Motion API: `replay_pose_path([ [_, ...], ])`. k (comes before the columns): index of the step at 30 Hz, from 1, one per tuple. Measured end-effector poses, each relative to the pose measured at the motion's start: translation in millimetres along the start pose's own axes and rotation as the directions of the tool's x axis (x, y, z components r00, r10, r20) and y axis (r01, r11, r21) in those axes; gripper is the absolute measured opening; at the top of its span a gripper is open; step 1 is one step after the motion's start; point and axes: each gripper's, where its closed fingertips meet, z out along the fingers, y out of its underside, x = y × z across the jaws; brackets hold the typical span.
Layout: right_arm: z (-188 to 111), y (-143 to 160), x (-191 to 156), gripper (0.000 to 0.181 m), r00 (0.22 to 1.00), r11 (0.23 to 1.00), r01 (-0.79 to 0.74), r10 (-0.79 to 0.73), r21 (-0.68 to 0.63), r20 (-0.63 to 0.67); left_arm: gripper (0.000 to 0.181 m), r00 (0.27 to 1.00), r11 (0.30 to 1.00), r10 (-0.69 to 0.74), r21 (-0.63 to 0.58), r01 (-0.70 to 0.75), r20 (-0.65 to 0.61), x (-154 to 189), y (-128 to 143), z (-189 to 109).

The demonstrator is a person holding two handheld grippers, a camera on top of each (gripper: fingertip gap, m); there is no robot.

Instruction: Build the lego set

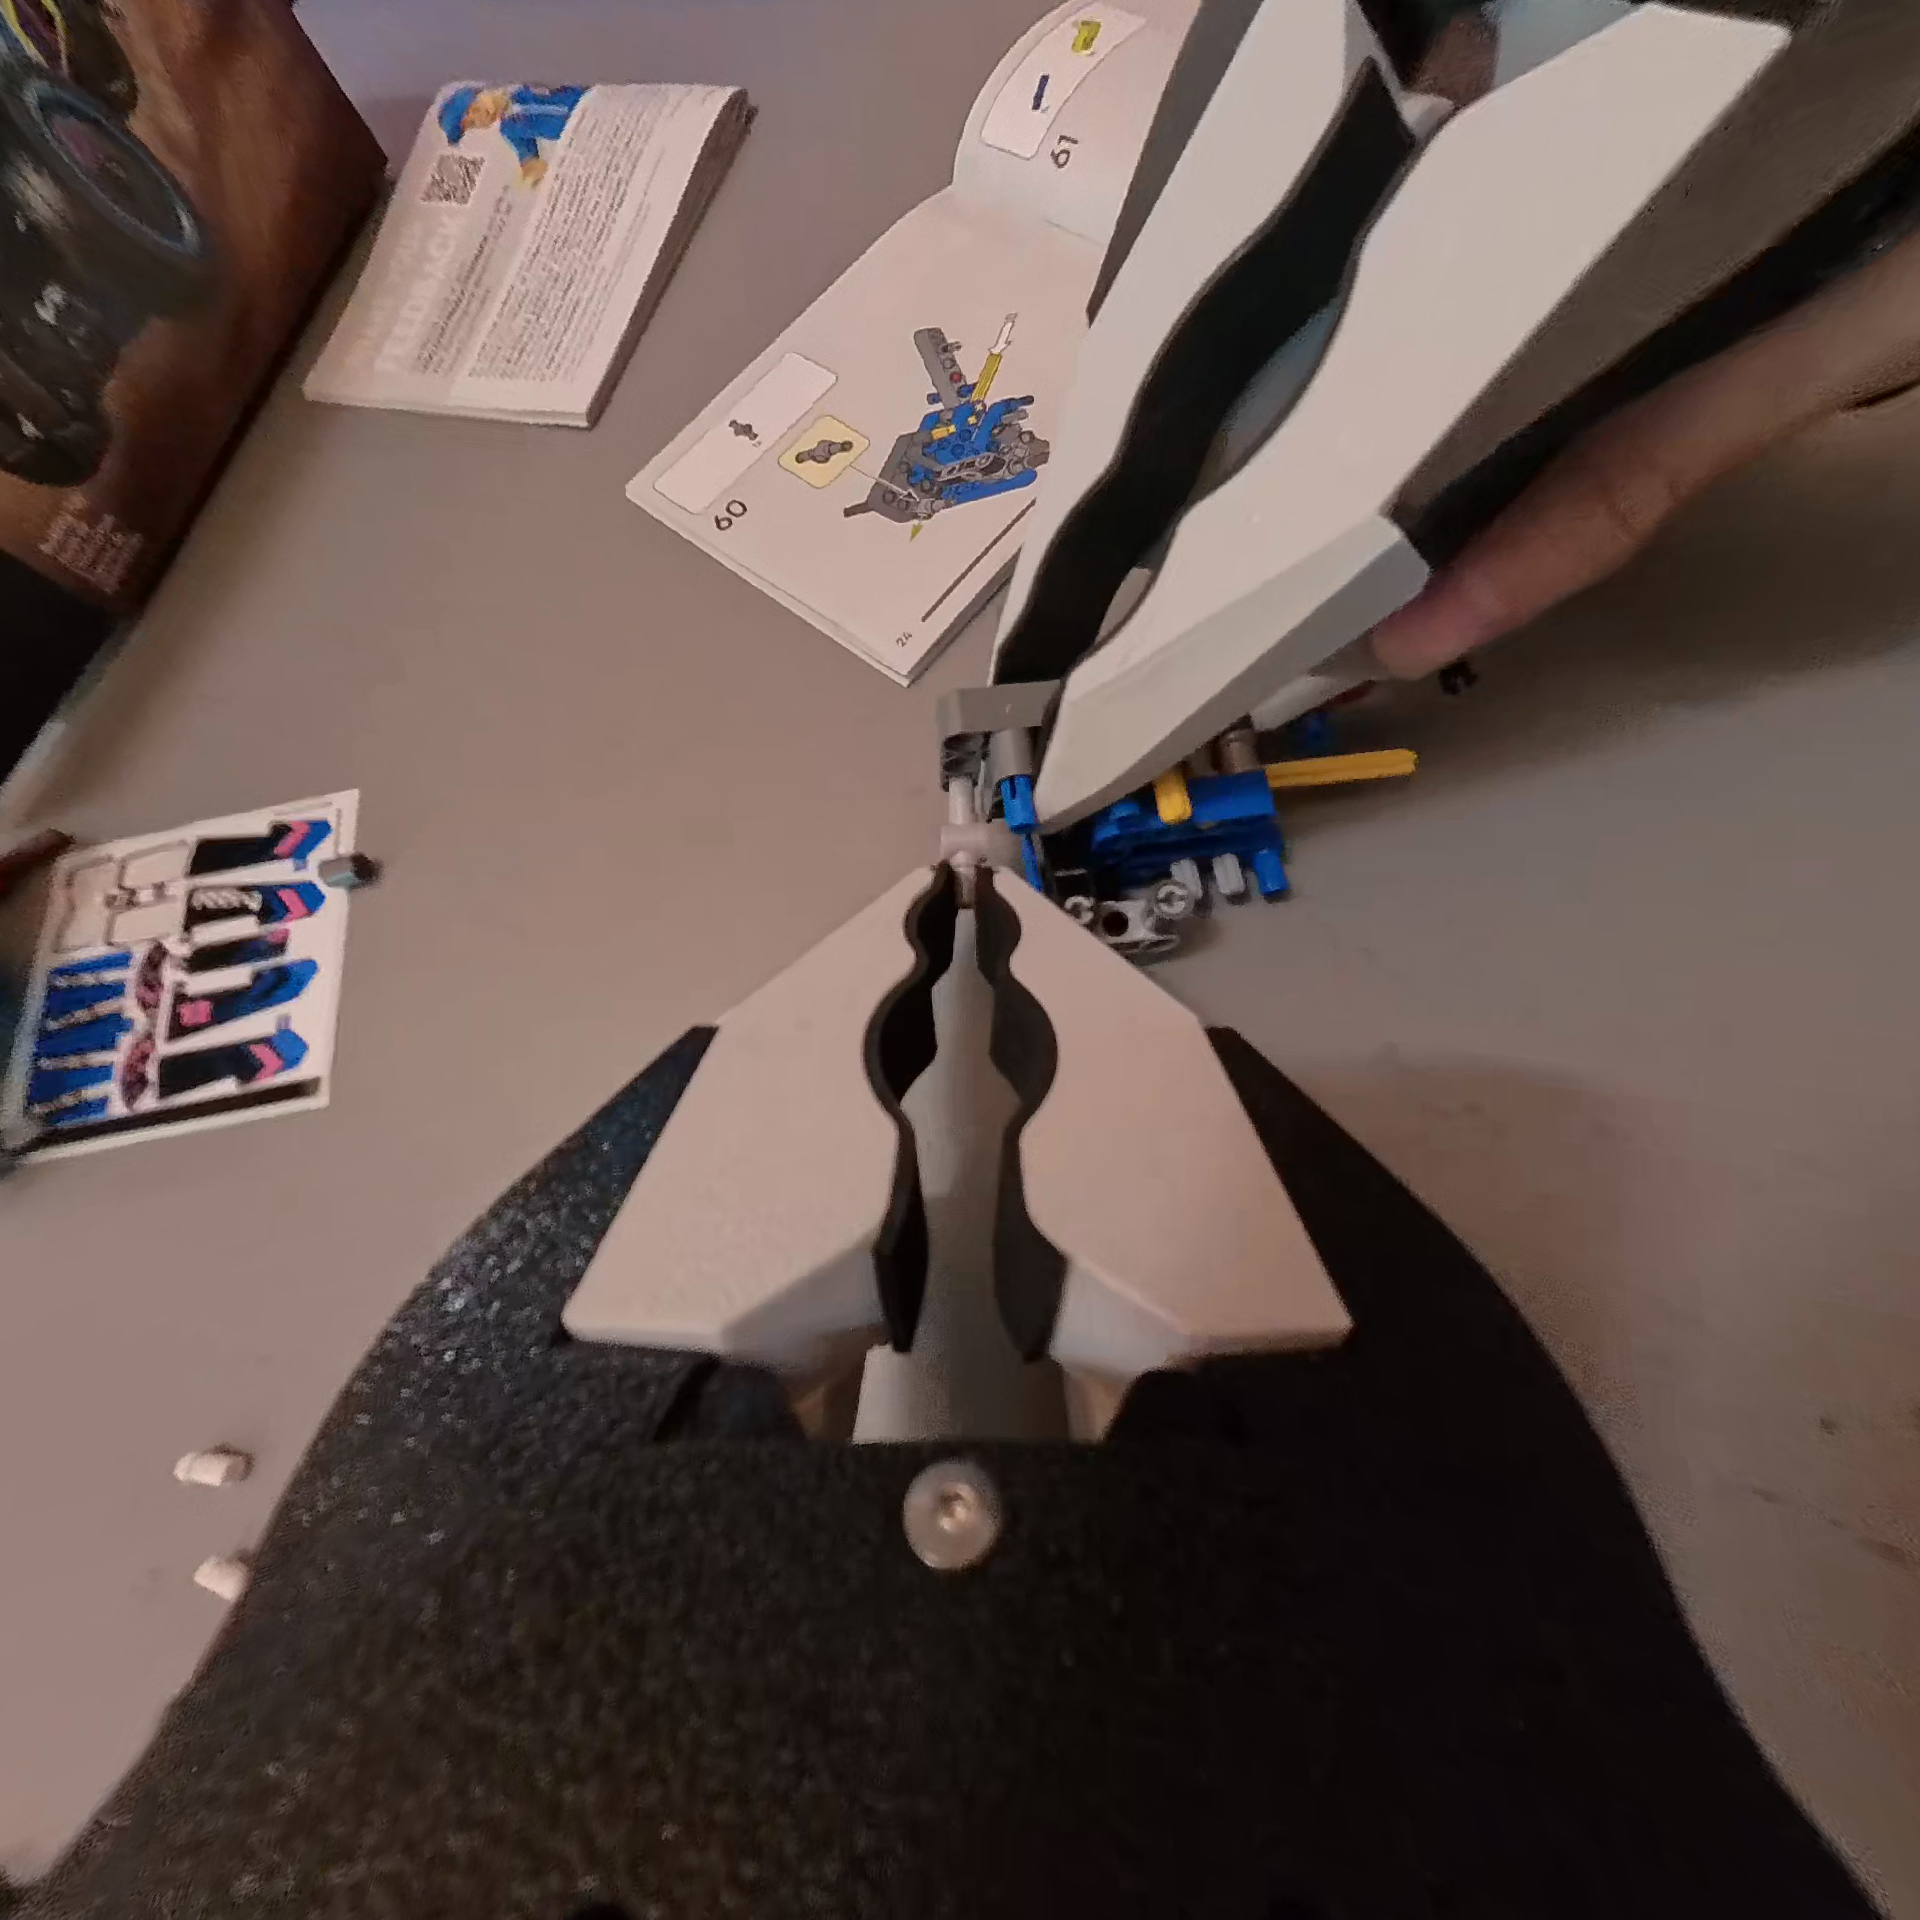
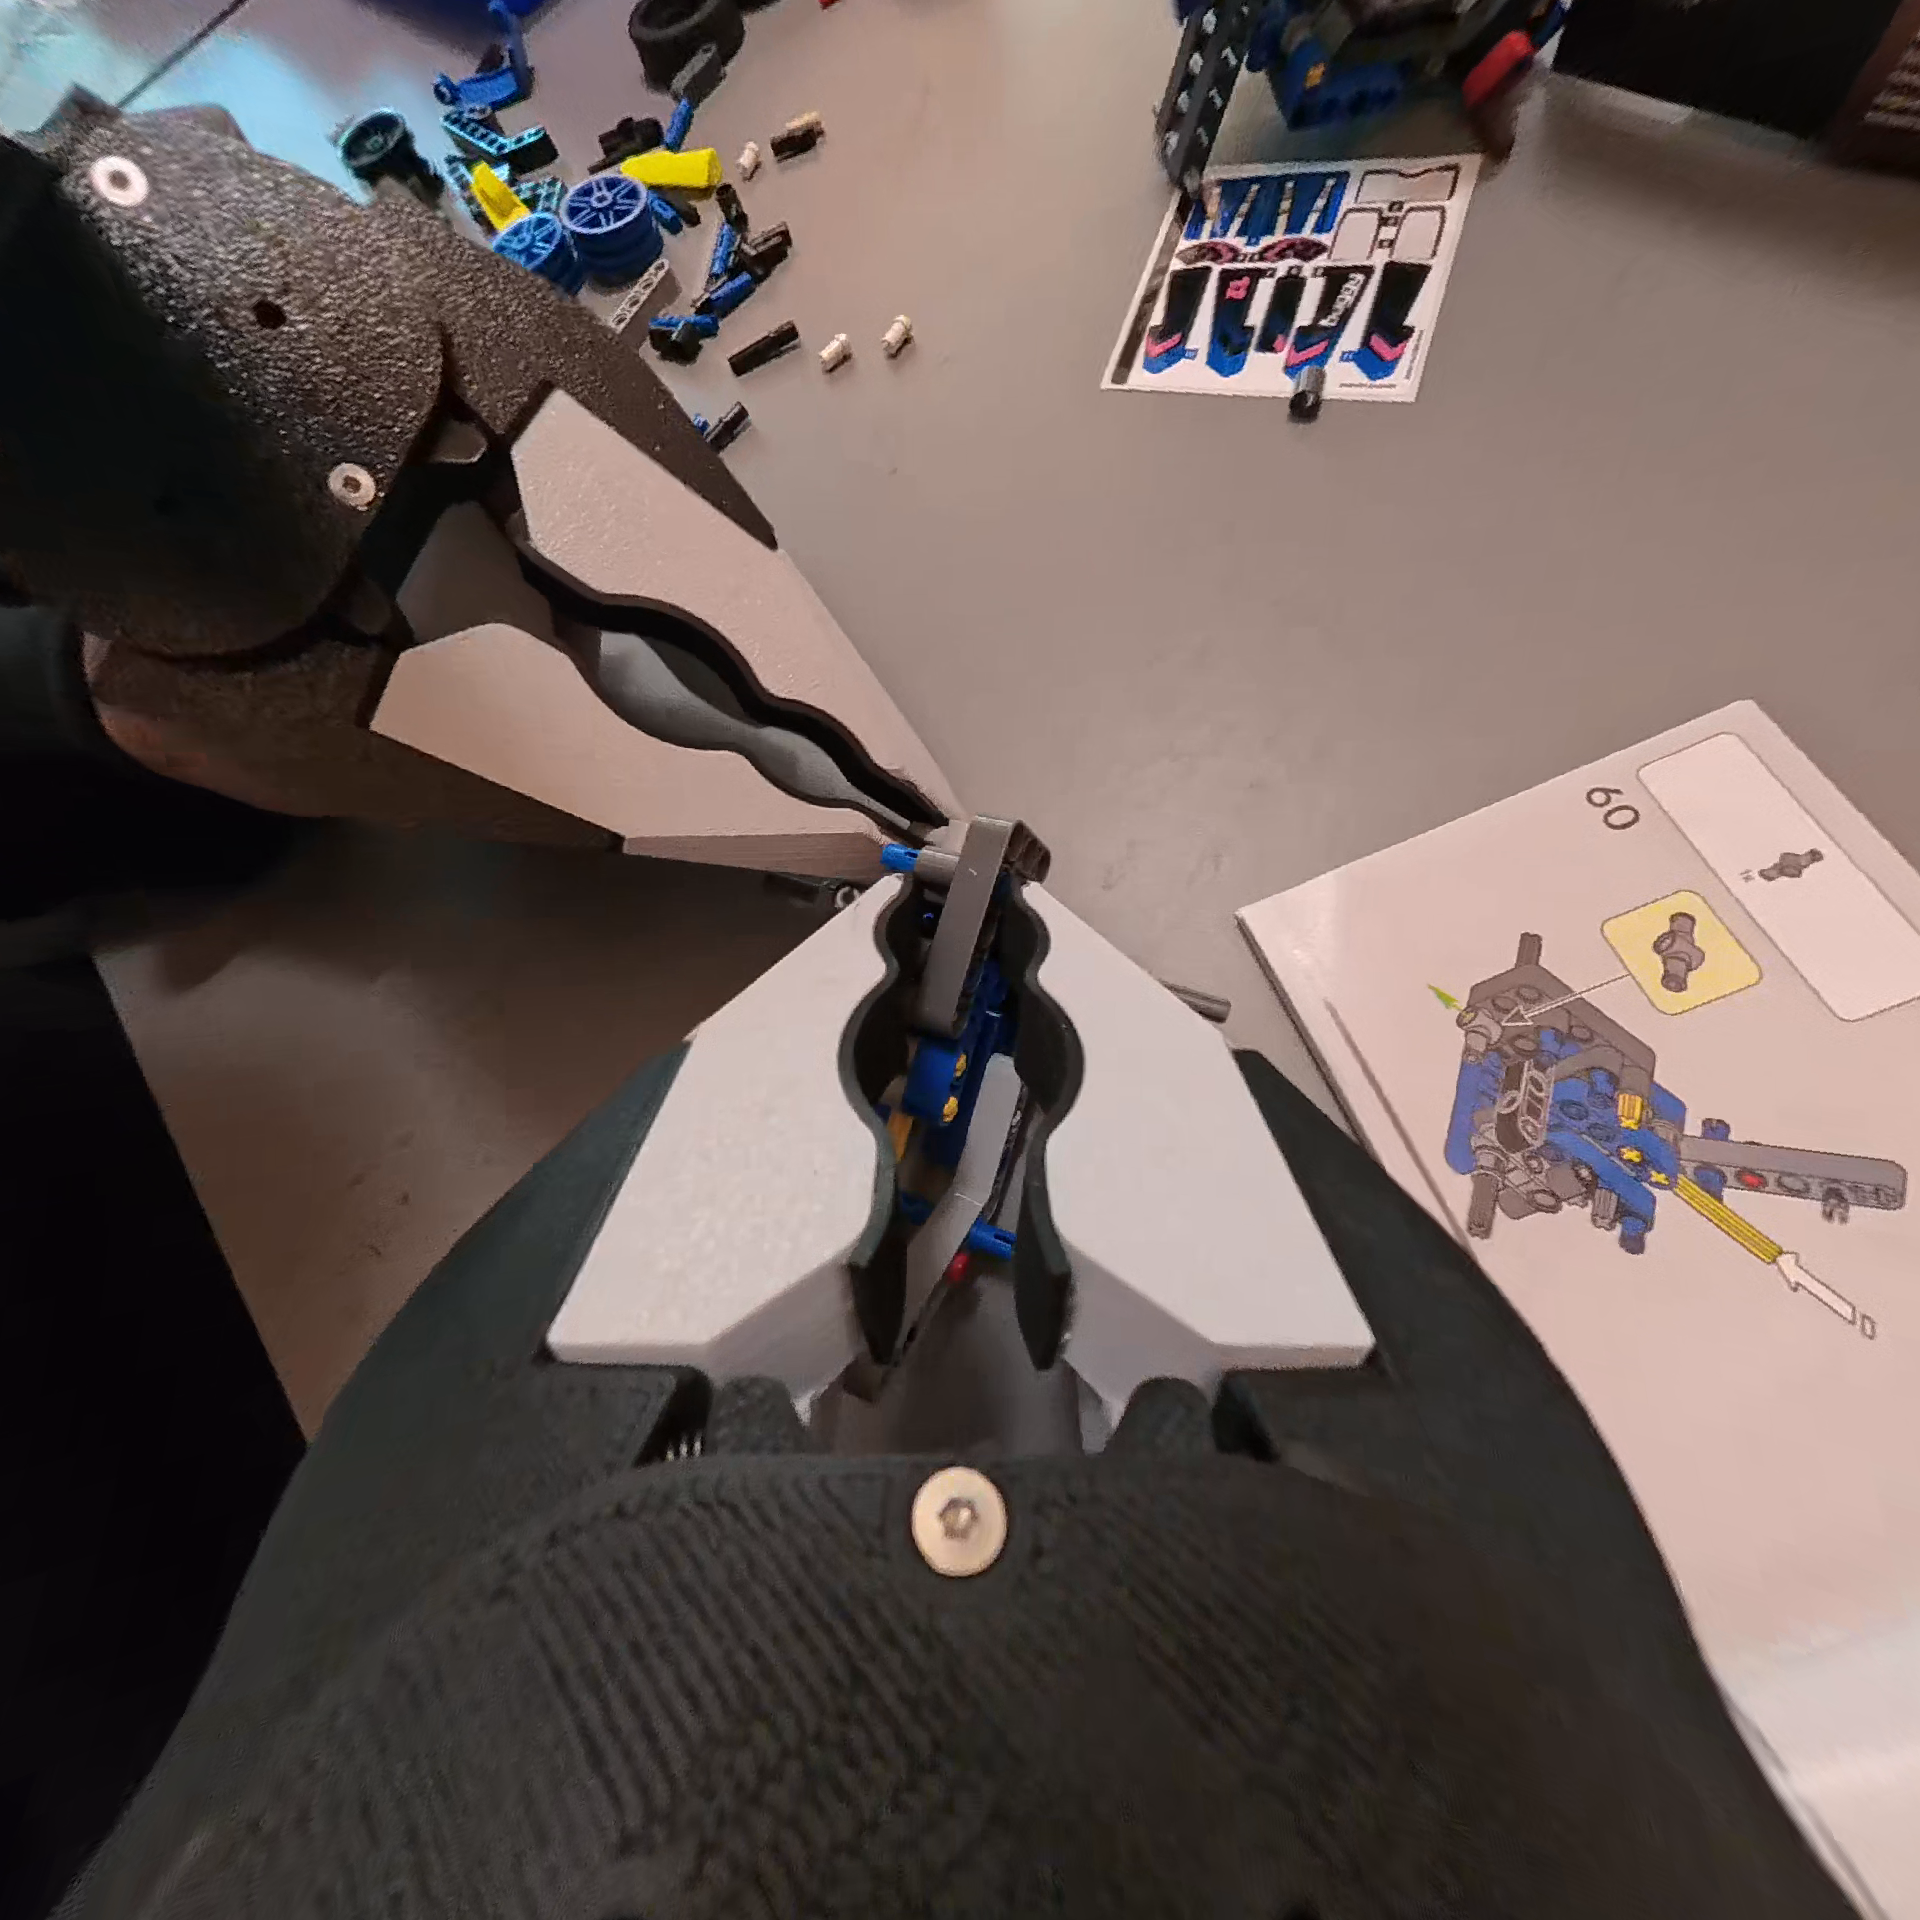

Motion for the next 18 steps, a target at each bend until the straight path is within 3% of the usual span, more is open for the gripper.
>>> replay_pose_path([
  [6,-0.4,-1.4,-1.0,0.014,0.997,0.998,-0.044,0.040,0.053,0.069,0.000,0.989,0.990,0.135,0.044,-0.137,0.055,-3.7,-1.8,-2.0],
  [11,-1.1,-2.1,-2.5,0.013,0.994,0.995,-0.042,0.032,0.093,0.108,0.000,0.912,0.932,0.357,-0.012,-0.362,0.203,-6.9,-3.7,-3.3],
  [18,-2.9,-2.3,-2.1,0.013,0.991,0.989,-0.059,0.042,0.136,0.126,0.000,0.925,0.948,0.316,-0.023,-0.319,0.213,-7.8,-3.3,0.5],
])
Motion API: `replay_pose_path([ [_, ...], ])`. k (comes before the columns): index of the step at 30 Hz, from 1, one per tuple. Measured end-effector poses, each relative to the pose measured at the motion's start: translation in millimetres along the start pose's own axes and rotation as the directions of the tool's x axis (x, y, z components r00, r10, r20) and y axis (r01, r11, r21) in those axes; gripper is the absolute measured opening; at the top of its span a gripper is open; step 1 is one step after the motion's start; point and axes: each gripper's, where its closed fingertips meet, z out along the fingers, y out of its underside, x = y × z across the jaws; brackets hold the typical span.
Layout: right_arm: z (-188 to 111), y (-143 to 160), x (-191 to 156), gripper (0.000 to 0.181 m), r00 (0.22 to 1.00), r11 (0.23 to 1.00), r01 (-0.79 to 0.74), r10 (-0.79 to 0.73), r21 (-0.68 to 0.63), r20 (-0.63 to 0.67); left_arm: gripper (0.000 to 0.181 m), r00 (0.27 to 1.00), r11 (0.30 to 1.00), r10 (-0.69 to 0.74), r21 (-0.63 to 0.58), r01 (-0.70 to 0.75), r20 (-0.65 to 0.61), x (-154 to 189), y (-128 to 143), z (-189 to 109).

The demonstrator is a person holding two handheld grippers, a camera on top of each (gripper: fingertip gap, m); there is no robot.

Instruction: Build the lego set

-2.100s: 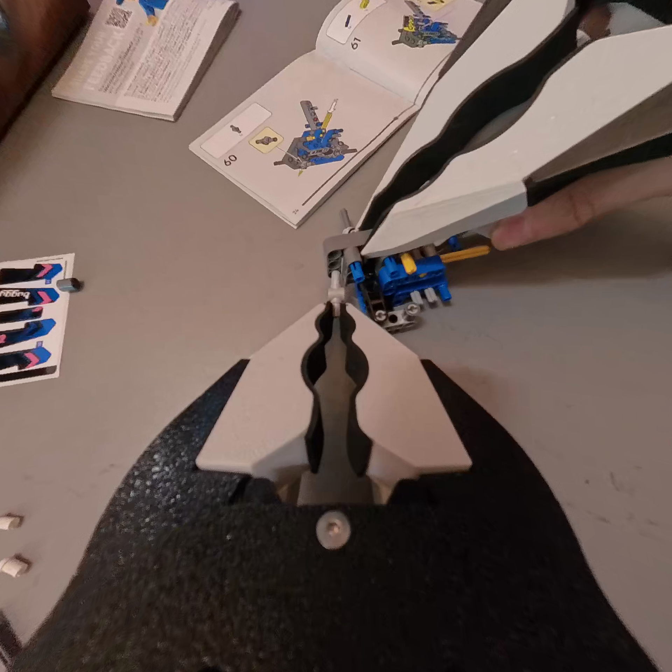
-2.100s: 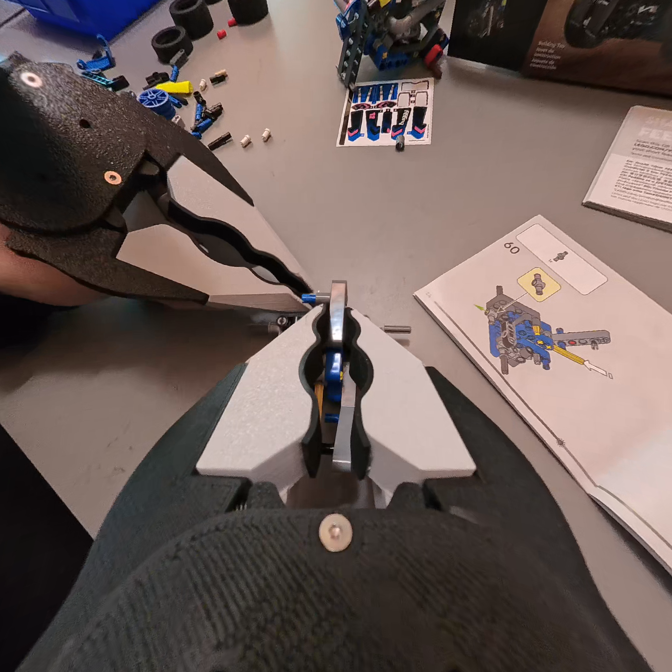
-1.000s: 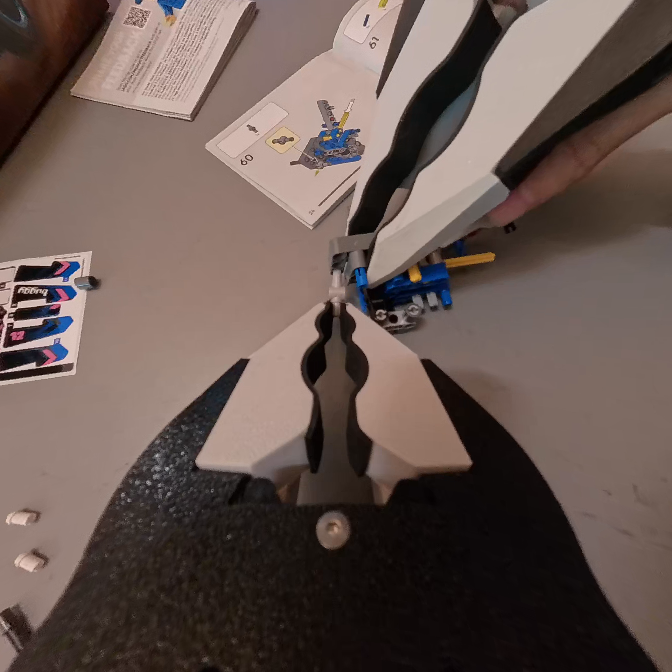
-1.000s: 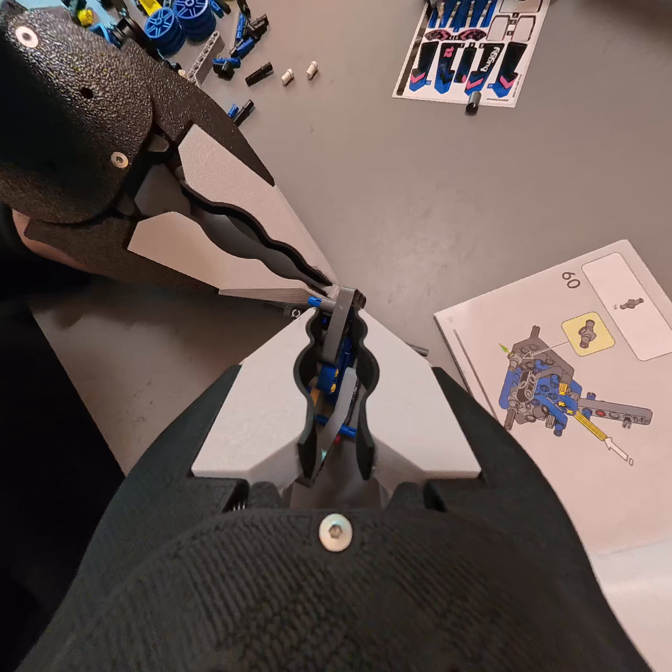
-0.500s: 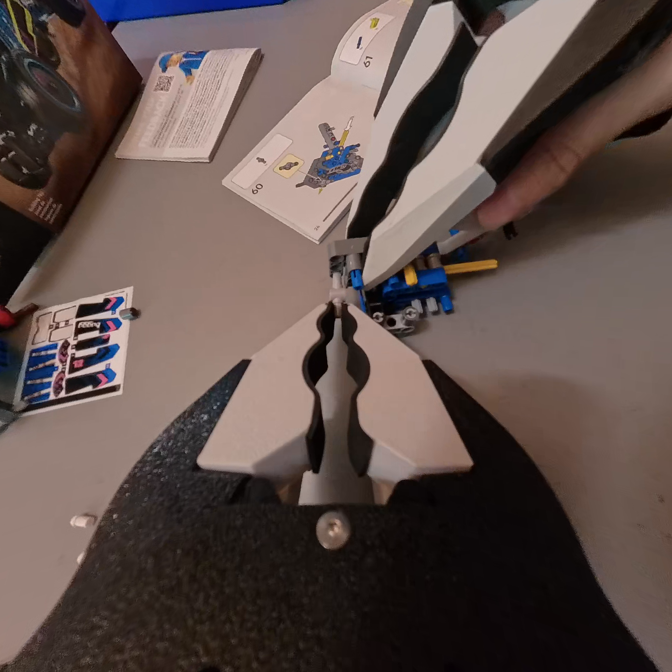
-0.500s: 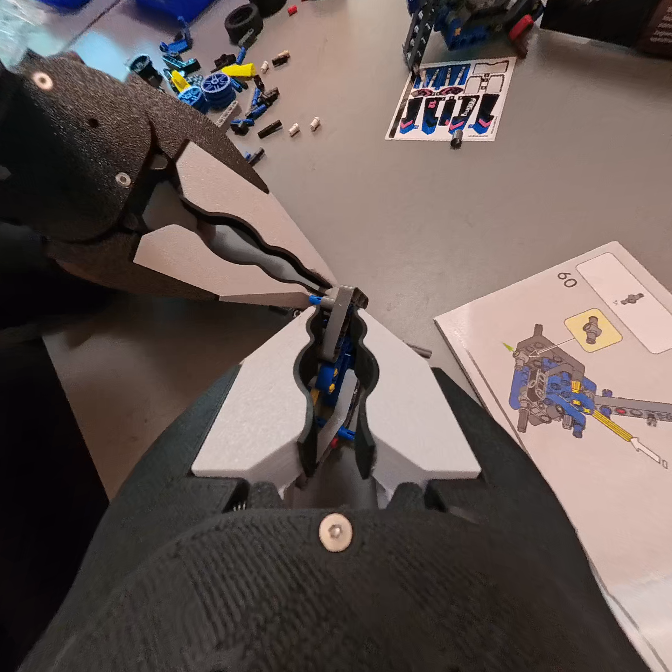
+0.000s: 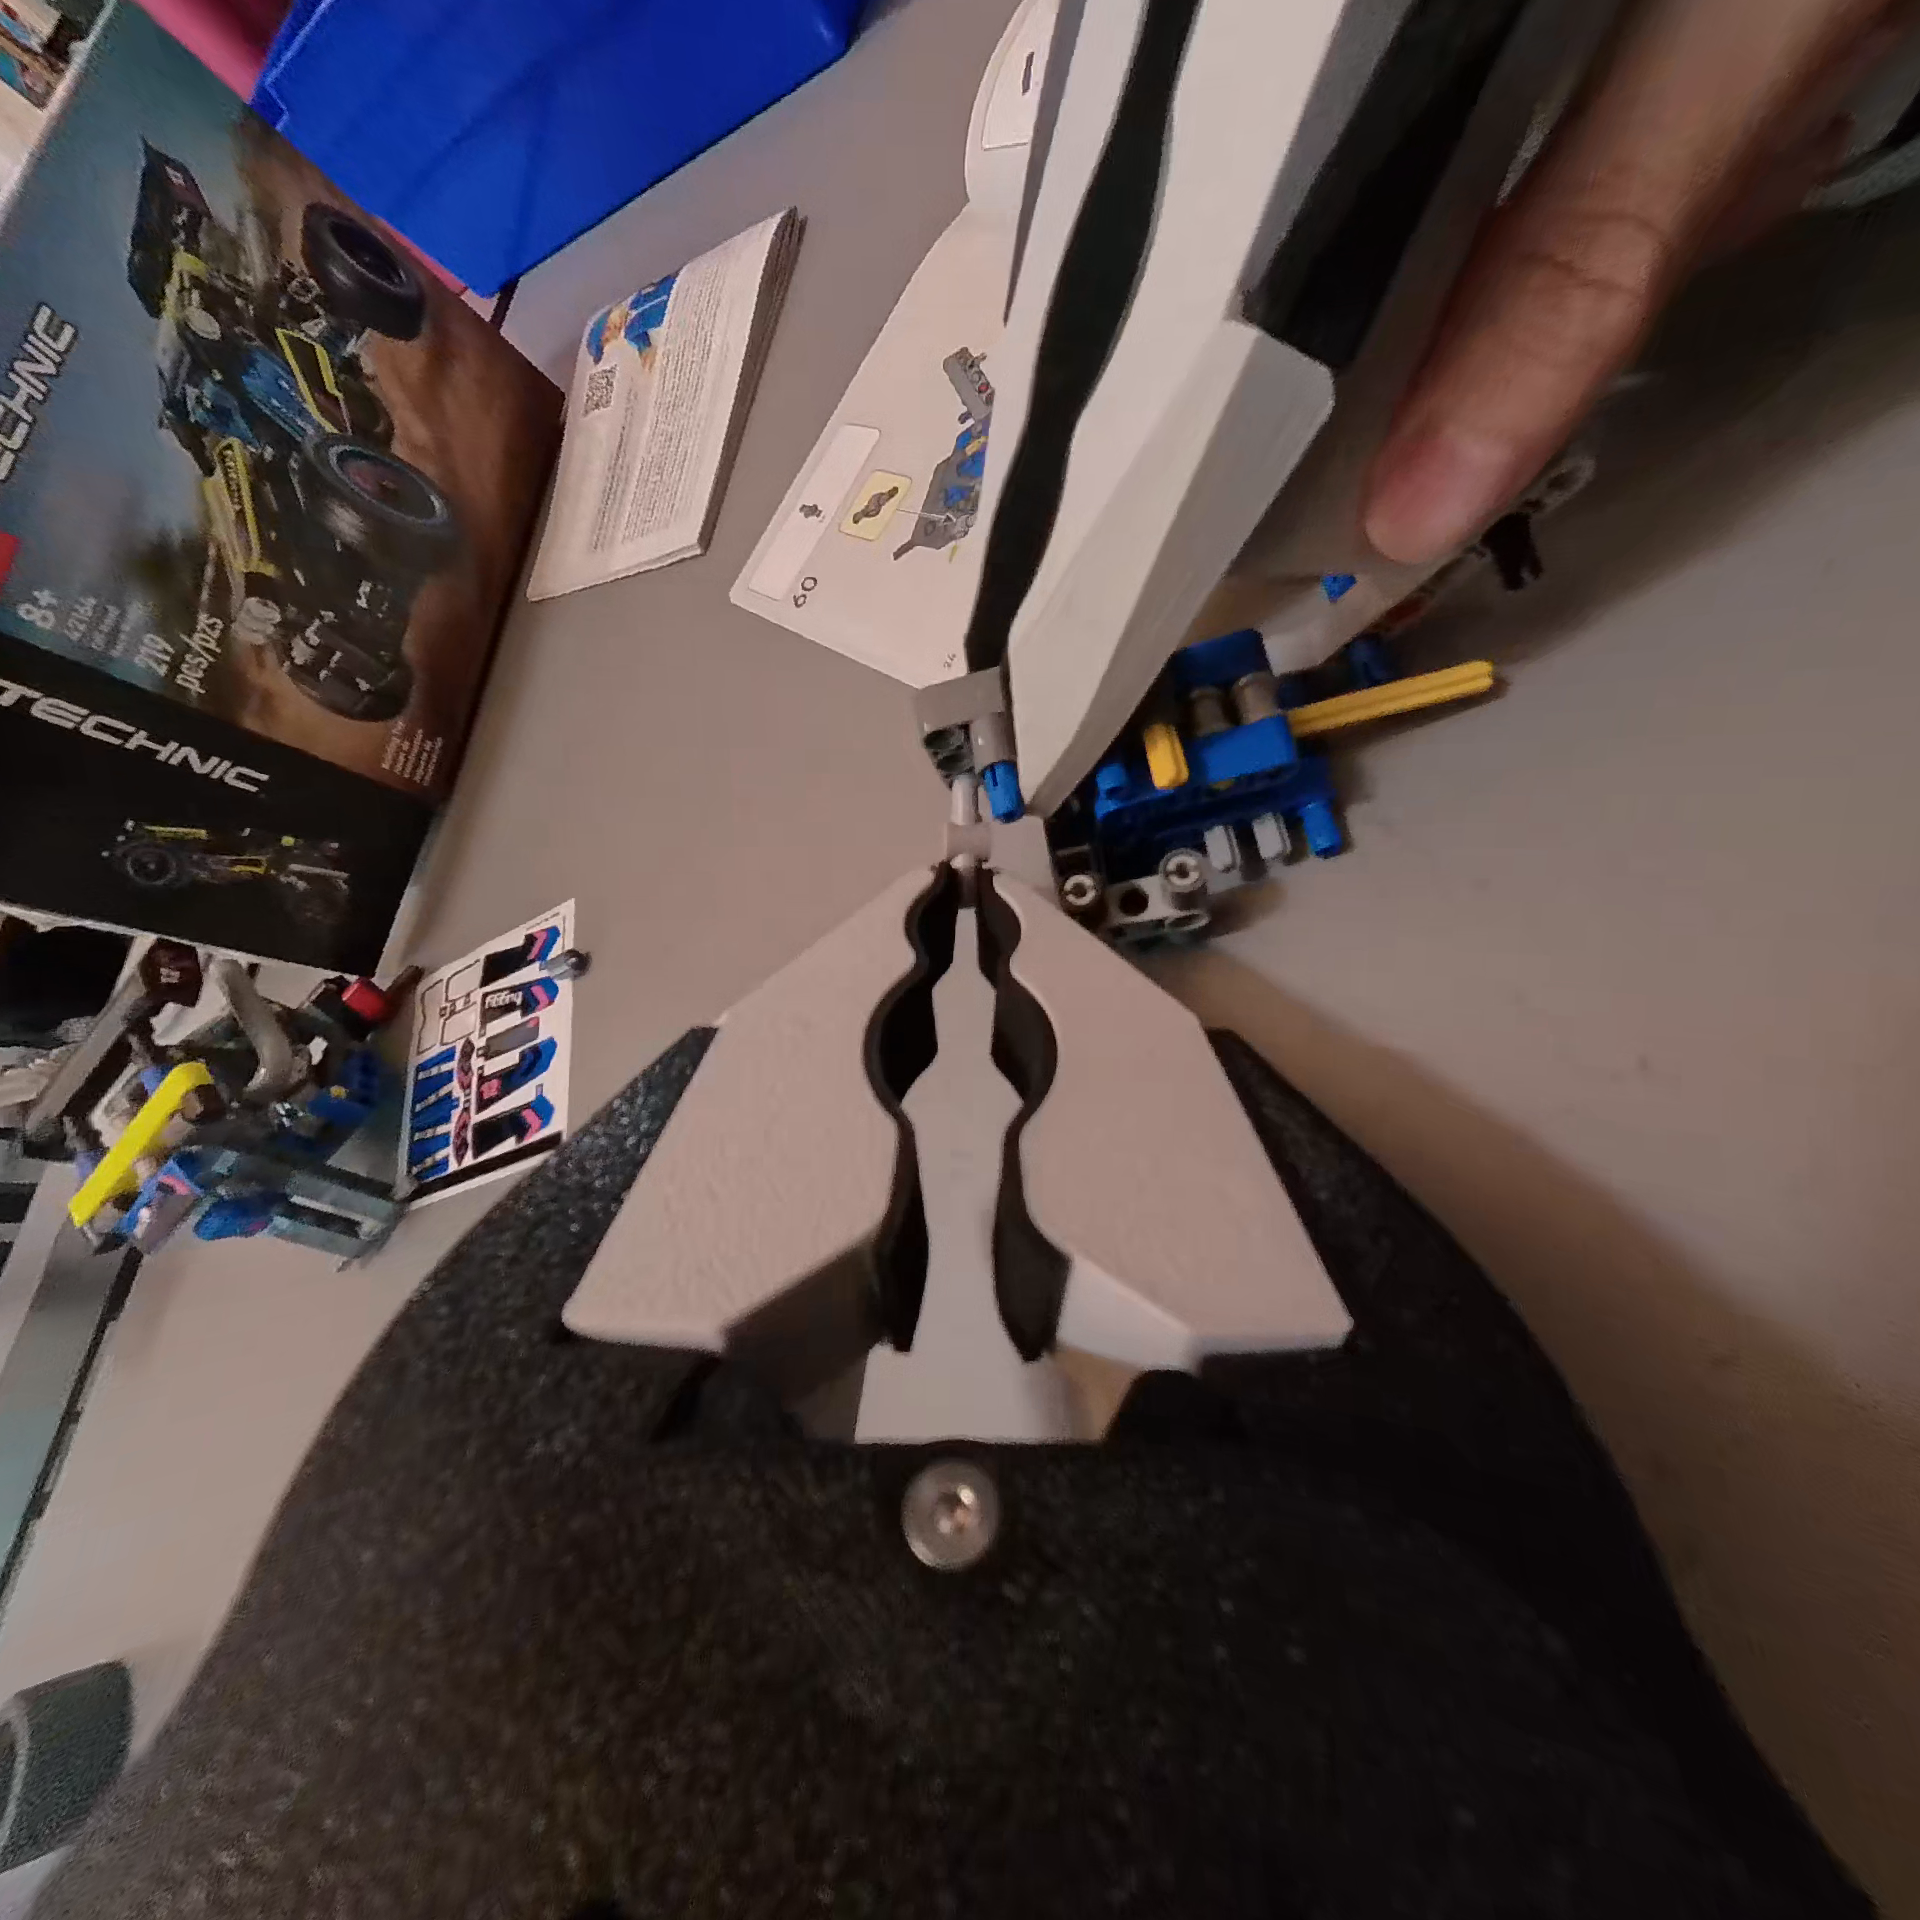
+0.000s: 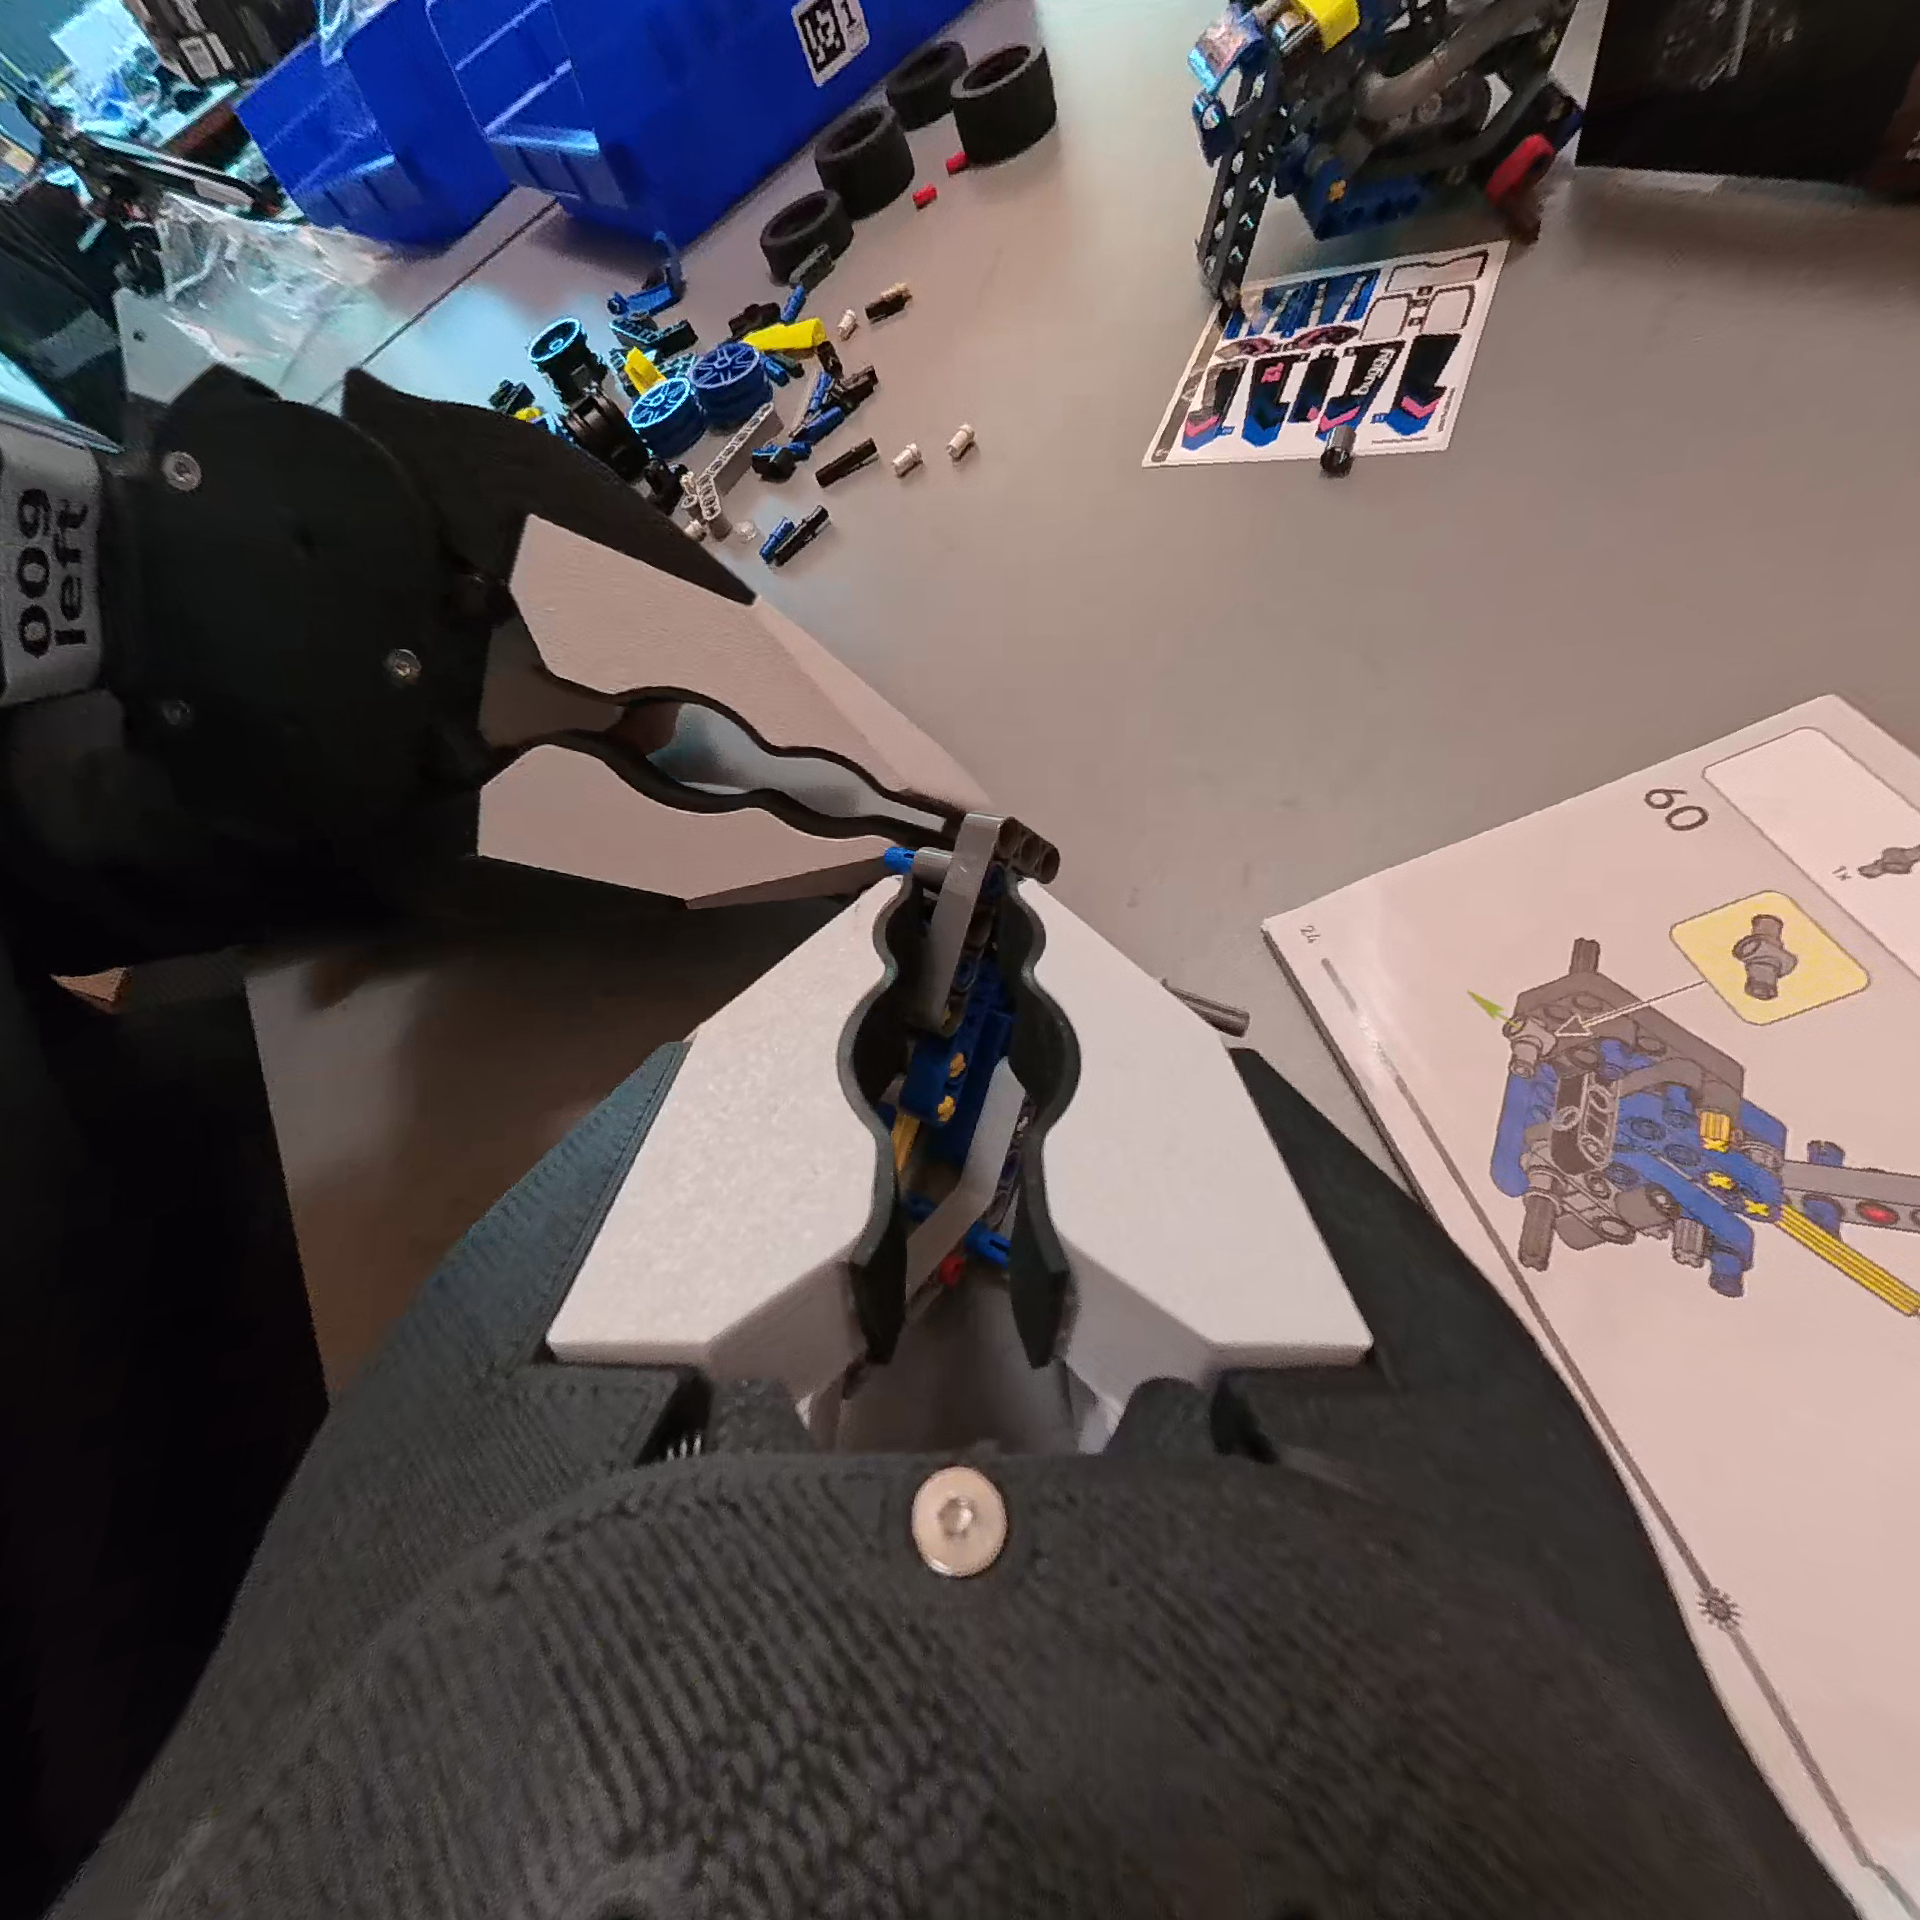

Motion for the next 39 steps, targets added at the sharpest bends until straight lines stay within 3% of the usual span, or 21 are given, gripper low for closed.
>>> replay_pose_path([
  [11,0.6,-0.2,0.0,0.013,1.000,1.000,-0.010,0.010,-0.003,0.015,0.000,0.984,0.986,0.163,-0.056,-0.159,0.074,-1.8,-2.6,-3.9],
  [17,1.0,-0.3,0.4,0.013,1.000,1.000,-0.016,0.016,-0.003,0.018,0.000,0.992,0.992,-0.124,-0.036,0.123,-0.036,0.2,0.2,-0.6],
  [21,2.1,-1.4,1.4,0.013,1.000,1.000,-0.016,0.016,0.002,0.005,0.000,0.992,0.991,-0.125,-0.060,0.123,-0.017,-2.4,2.3,0.5],
  [26,3.1,-2.0,1.4,0.013,1.000,1.000,-0.006,0.006,0.004,-0.006,0.000,0.996,0.992,0.043,-0.119,-0.034,0.075,-5.8,0.6,-3.1],
  [32,3.3,-1.9,1.1,0.014,1.000,1.000,0.001,-0.001,0.003,-0.008,0.000,0.999,0.994,-0.036,-0.105,0.039,0.030,-3.2,0.4,-3.0],
  [39,3.2,-2.1,1.2,0.013,1.000,1.000,0.001,-0.001,0.005,-0.010,0.000,0.999,0.994,0.000,-0.111,0.005,0.047,-4.2,0.2,-3.0],
])
